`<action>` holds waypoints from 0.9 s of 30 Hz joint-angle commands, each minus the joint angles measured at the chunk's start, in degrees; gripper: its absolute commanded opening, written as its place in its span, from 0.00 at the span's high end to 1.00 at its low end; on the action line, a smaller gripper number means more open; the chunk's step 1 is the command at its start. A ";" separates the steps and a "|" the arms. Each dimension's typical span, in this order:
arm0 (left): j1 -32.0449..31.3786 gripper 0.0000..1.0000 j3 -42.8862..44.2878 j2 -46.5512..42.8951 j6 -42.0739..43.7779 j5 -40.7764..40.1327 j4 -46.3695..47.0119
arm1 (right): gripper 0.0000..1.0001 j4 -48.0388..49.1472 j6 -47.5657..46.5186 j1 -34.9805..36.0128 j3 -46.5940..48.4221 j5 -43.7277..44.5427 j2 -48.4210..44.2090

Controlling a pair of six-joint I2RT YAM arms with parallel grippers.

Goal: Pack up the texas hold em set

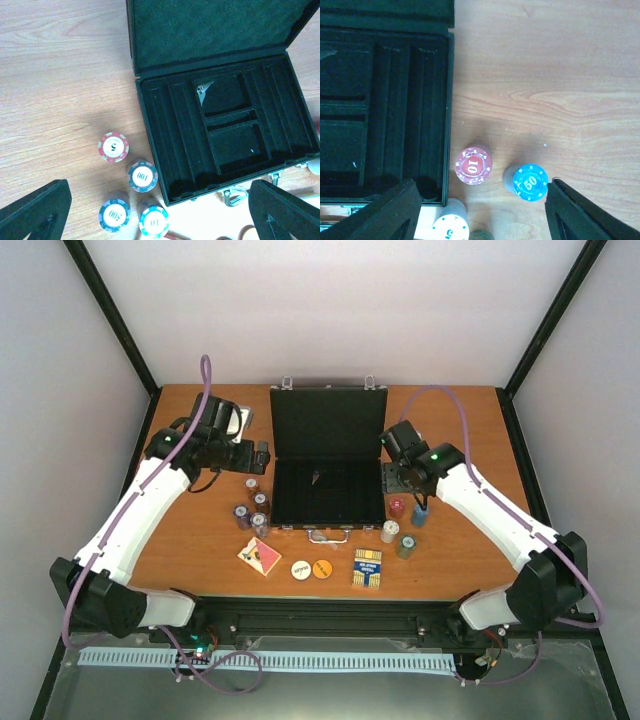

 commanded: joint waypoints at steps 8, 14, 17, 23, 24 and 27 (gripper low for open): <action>-0.30 0.00 -0.90 -1.78 1.27 -0.82 2.13 | 0.27 1.37 -1.21 -0.55 -1.65 -3.24 7.53; -0.30 0.00 -1.51 -1.39 0.37 -0.70 1.46 | 0.31 4.57 -1.63 -1.92 -2.94 -6.85 13.18; -0.30 0.00 -2.48 -1.67 -0.10 -0.31 1.63 | 0.34 5.54 -1.61 -2.10 -3.36 -7.72 14.79; -0.30 0.00 -3.03 -1.06 0.36 -1.03 1.01 | 0.36 6.49 -2.02 -2.48 -4.52 -9.06 16.37; -0.30 0.00 -3.06 -0.86 0.47 -1.10 0.84 | 0.36 6.49 -2.02 -2.48 -4.65 -8.89 16.61; -0.30 0.00 -3.03 -0.39 0.54 -1.44 0.47 | 0.37 6.24 -1.84 -2.64 -4.94 -8.03 17.27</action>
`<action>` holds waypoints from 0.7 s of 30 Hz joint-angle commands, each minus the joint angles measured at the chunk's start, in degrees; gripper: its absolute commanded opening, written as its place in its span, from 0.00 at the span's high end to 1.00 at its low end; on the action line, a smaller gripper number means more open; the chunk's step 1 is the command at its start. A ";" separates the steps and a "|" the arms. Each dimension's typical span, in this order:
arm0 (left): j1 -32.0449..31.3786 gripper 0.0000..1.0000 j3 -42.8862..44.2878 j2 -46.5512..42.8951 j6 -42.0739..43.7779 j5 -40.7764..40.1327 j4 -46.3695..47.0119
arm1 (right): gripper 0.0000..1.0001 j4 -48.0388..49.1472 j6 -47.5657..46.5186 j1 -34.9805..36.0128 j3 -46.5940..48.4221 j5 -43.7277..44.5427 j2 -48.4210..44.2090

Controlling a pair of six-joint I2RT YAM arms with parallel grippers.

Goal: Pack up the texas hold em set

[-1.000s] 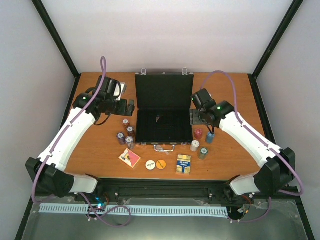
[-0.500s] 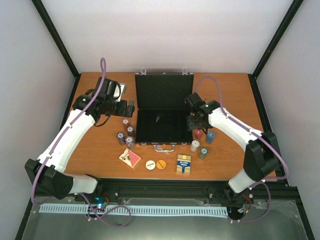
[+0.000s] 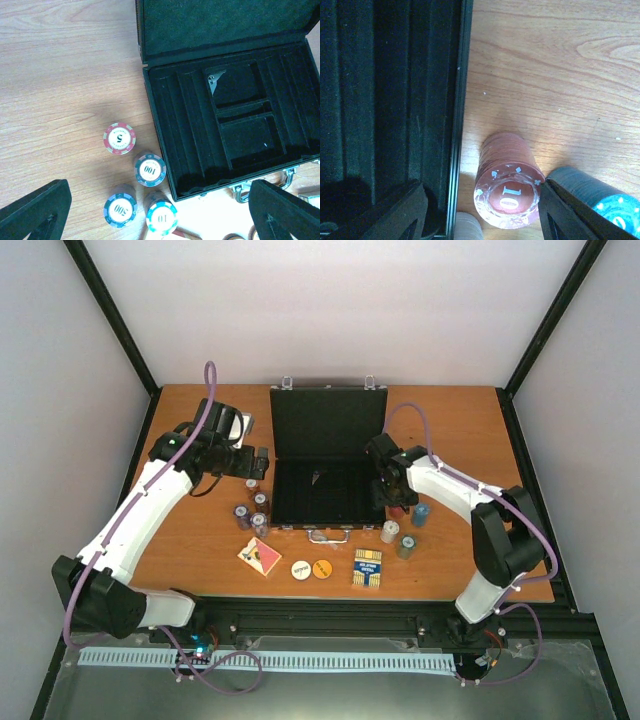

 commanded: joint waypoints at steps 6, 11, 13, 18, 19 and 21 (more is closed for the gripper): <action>-0.30 0.00 0.26 0.52 0.06 -0.26 -0.57 | 0.37 0.98 -0.14 -1.36 -1.84 1.75 1.01; -0.30 0.00 -0.19 0.42 -0.10 -0.32 -0.84 | 0.37 1.20 -0.57 -1.79 -2.23 1.97 1.48; -0.30 0.00 -0.46 0.32 -0.18 -0.22 -0.89 | 0.37 1.12 -0.45 -1.79 -2.23 2.33 1.37; -0.30 0.00 -1.00 0.35 -0.29 -0.07 -0.88 | 0.37 0.89 -0.85 -1.79 -2.04 3.61 -0.19; -0.30 0.00 -1.05 0.36 -0.27 0.01 -0.87 | 0.37 0.58 -0.99 -1.79 -1.84 3.93 -0.17; -0.30 0.00 -1.05 0.52 -0.27 0.19 -0.98 | 0.36 0.21 -0.98 -1.79 -1.64 4.37 -0.34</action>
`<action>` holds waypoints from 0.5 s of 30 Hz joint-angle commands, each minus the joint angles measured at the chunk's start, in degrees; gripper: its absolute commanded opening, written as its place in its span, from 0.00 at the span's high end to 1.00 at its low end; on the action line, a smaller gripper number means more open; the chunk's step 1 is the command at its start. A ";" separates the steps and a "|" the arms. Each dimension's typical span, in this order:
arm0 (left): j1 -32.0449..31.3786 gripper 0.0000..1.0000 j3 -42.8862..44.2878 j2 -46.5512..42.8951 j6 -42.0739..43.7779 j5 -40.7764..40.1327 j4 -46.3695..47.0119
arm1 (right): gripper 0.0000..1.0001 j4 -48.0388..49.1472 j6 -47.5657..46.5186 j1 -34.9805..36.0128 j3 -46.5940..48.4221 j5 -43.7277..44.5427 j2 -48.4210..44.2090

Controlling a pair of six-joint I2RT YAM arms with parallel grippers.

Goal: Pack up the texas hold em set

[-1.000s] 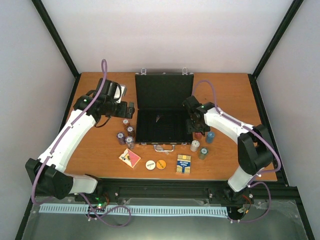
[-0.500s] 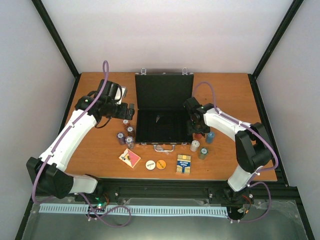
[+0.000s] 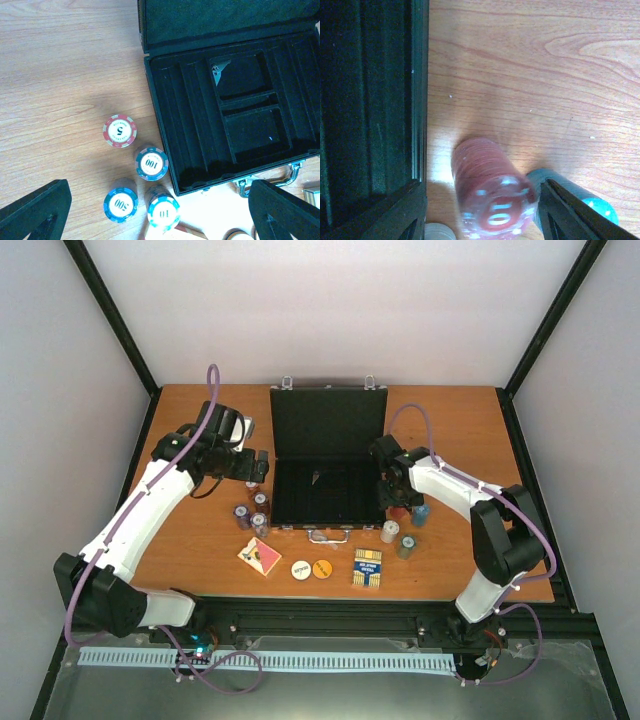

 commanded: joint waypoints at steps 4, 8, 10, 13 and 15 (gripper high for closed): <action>-0.30 0.00 -0.48 -0.11 -0.36 0.32 -0.37 | 0.34 -0.70 -0.08 -0.21 -0.04 2.39 -1.76; -0.25 0.00 -1.27 -0.14 -0.41 0.31 -0.23 | 0.32 -0.44 -0.34 -0.29 0.02 2.14 -1.32; -0.26 0.00 -1.52 -0.12 -0.40 0.33 -0.16 | 0.32 -0.17 -0.40 -0.31 0.03 1.13 -0.77; -0.30 0.00 -1.72 -0.12 -0.40 0.27 -0.15 | 0.31 0.72 -0.70 -0.30 -0.28 -0.56 -0.53; -0.30 0.00 -1.80 0.06 -0.40 0.22 -0.03 | 0.31 0.95 -1.07 -0.30 -0.19 -1.16 0.07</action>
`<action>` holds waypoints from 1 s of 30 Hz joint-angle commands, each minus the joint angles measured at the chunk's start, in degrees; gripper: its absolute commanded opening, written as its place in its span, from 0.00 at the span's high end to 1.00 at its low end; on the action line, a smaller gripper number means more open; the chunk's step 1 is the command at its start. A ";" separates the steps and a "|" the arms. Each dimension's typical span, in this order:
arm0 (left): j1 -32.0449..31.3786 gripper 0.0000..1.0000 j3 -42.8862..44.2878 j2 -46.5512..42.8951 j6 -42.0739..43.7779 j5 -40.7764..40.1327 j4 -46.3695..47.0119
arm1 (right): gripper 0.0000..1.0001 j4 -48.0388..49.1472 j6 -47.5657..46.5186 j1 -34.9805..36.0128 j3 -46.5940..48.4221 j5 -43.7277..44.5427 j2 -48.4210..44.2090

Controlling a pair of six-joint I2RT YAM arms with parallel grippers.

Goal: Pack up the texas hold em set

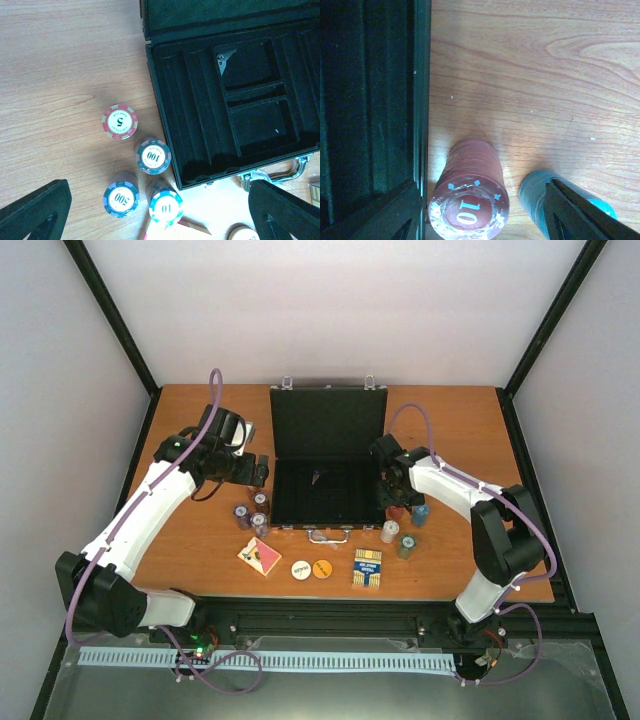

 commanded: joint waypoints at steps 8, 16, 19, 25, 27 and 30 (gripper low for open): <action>-0.29 0.00 0.14 0.32 -0.23 0.11 -0.01 | 0.35 1.49 -0.75 -0.28 -0.45 -1.22 2.59; -0.30 0.00 -0.34 0.10 -0.15 -0.20 -0.10 | 0.68 1.72 -0.23 -0.33 -0.69 -1.13 3.44; -0.29 0.00 -0.39 0.19 -0.07 -0.27 -0.10 | 0.70 0.93 -0.22 -0.30 -0.19 -0.75 2.61; -0.30 0.00 -0.88 0.04 -0.38 -0.02 0.23 | 0.86 -3.91 -1.00 -0.22 4.44 1.42 -0.62; -0.30 0.00 -1.28 0.06 -0.38 0.02 0.46 | 0.89 -5.36 -1.89 -0.21 7.32 2.04 -1.93; -0.30 0.00 -1.89 0.15 -0.49 0.23 0.97 | 0.89 -4.72 -4.01 -0.21 11.33 1.27 -3.74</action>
